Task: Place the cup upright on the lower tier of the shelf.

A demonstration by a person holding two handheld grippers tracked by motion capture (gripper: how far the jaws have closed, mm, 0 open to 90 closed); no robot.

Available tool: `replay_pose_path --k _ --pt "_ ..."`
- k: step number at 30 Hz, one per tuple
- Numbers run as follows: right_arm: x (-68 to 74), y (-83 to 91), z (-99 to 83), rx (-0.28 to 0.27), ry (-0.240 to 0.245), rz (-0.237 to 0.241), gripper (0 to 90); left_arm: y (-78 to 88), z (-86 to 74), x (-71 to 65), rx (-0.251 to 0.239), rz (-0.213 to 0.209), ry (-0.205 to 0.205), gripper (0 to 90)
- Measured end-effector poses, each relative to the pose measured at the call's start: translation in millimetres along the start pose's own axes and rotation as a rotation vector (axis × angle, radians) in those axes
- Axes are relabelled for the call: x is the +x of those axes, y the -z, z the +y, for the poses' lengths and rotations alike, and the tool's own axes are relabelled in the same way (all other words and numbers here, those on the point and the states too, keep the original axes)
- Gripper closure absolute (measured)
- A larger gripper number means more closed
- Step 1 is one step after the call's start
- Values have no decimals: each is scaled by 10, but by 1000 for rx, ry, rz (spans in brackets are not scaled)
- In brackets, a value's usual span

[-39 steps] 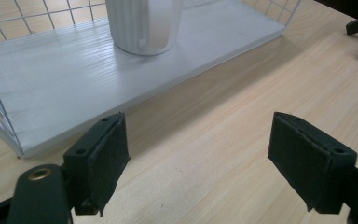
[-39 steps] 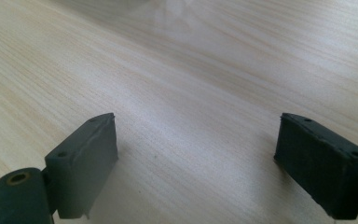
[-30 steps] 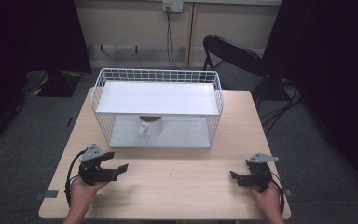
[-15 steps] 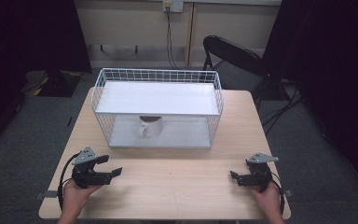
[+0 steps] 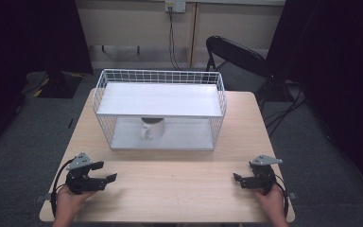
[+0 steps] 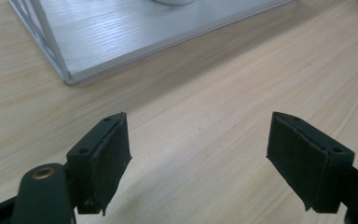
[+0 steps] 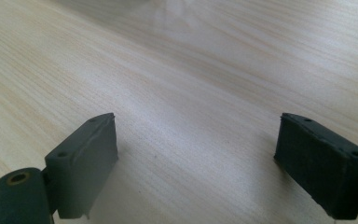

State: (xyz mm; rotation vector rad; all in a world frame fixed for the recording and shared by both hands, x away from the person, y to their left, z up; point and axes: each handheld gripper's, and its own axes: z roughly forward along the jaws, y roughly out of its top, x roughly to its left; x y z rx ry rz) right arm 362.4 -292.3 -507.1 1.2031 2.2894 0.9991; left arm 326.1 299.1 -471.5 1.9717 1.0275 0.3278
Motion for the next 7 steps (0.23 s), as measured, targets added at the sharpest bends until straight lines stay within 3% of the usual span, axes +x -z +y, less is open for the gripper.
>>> replay_pose_path --k 7 --pt "-1 0 0 0 -1 1 118 30 -105 69 44 29 19 212"
